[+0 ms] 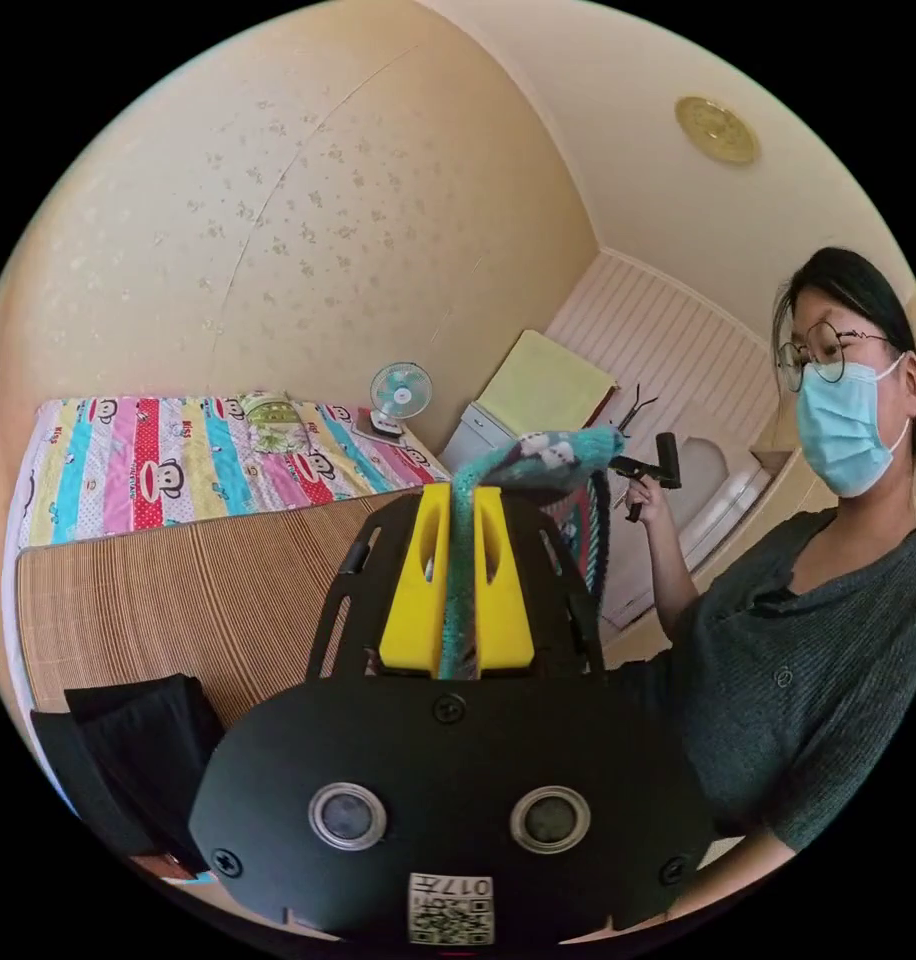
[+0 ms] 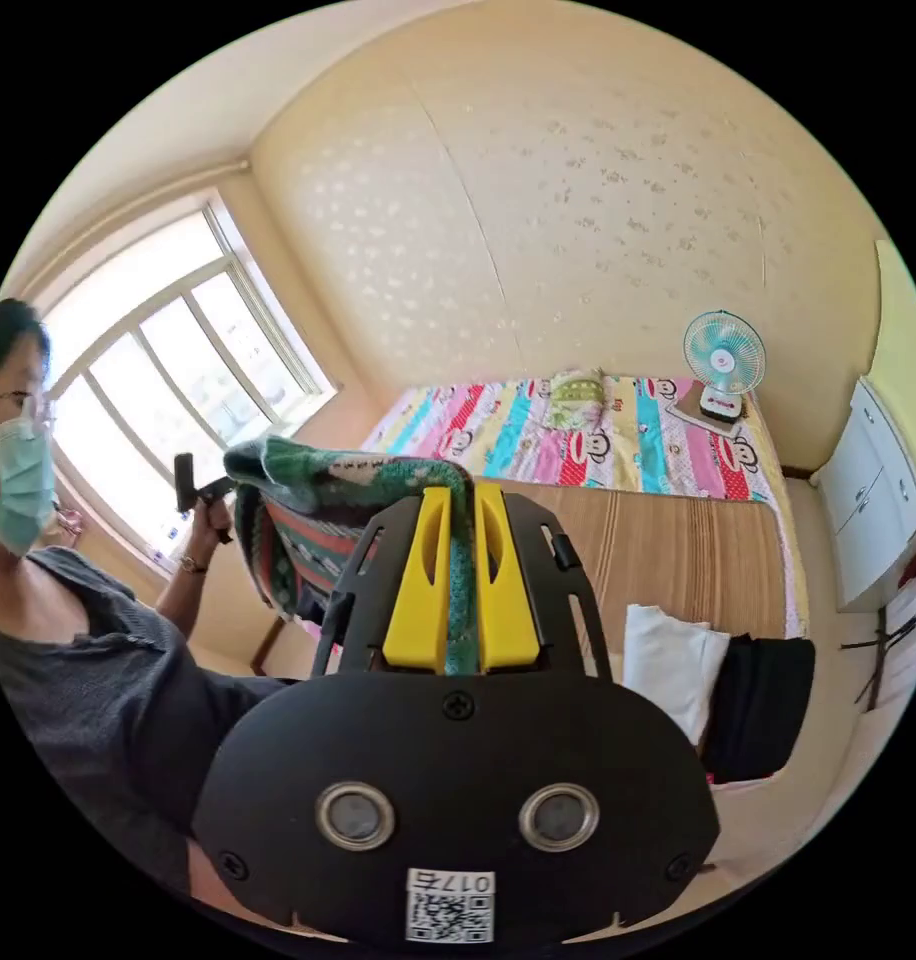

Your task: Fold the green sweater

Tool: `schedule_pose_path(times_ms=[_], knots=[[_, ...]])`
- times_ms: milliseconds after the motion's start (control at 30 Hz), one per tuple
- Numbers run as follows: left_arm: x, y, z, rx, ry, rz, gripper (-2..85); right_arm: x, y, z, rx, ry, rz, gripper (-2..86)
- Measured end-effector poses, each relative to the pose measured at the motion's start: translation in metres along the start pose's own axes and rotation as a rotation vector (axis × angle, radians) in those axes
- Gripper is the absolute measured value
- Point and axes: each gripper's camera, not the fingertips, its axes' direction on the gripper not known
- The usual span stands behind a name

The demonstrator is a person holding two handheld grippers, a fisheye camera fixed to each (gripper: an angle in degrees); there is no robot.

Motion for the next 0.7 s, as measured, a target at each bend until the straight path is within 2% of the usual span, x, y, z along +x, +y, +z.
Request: schedule_pose_path(times_ms=[67,100,133,167,233,267,300,333,367,467,533,633,700], knots=[[-0.059,-0.035,0.043,-0.062,-0.094,-0.107,4.9,0.048,-0.090,0.121,-0.242,0.136,-0.040,5.5],[-0.109,-0.050,0.079,-0.092,-0.215,-0.206,5.8,0.064,-0.107,0.159,-0.294,0.155,-0.047,5.9],[-0.164,-0.050,0.112,-0.083,-0.328,-0.368,6.0,0.100,-0.131,0.234,-0.379,0.195,-0.040,6.9],[-0.191,-0.046,0.126,-0.080,-0.379,-0.459,6.1,0.138,-0.142,0.301,-0.483,0.234,0.017,7.5],[-0.258,-0.015,0.148,-0.124,-0.689,-0.739,5.9,0.172,-0.139,0.368,-0.637,0.333,0.080,8.0],[-0.263,-0.005,0.146,-0.120,-0.742,-0.790,5.8,0.173,-0.131,0.388,-0.637,0.393,0.048,8.2],[-0.263,0.016,0.140,-0.062,-0.733,-0.823,5.7,0.171,-0.125,0.394,-0.625,0.414,0.031,8.3],[-0.260,0.038,0.141,-0.041,-0.645,-0.781,5.7,0.165,-0.107,0.407,-0.620,0.413,-0.002,8.5],[-0.257,0.050,0.144,-0.060,-0.613,-0.756,5.7,0.160,-0.080,0.420,-0.652,0.363,-0.026,8.7],[-0.245,0.127,0.172,-0.314,-0.638,-0.750,5.7,0.158,0.011,0.454,-0.819,0.208,-0.029,9.0],[-0.238,0.185,0.199,-0.514,-0.606,-0.731,5.7,0.157,0.060,0.473,-0.936,0.174,-0.020,9.5],[-0.239,0.223,0.217,-0.676,-0.620,-0.712,5.7,0.142,0.093,0.488,-1.013,0.187,-0.129,9.5],[-0.247,0.231,0.216,-0.691,-0.631,-0.742,5.7,0.129,0.088,0.487,-0.997,0.183,-0.221,9.0]])
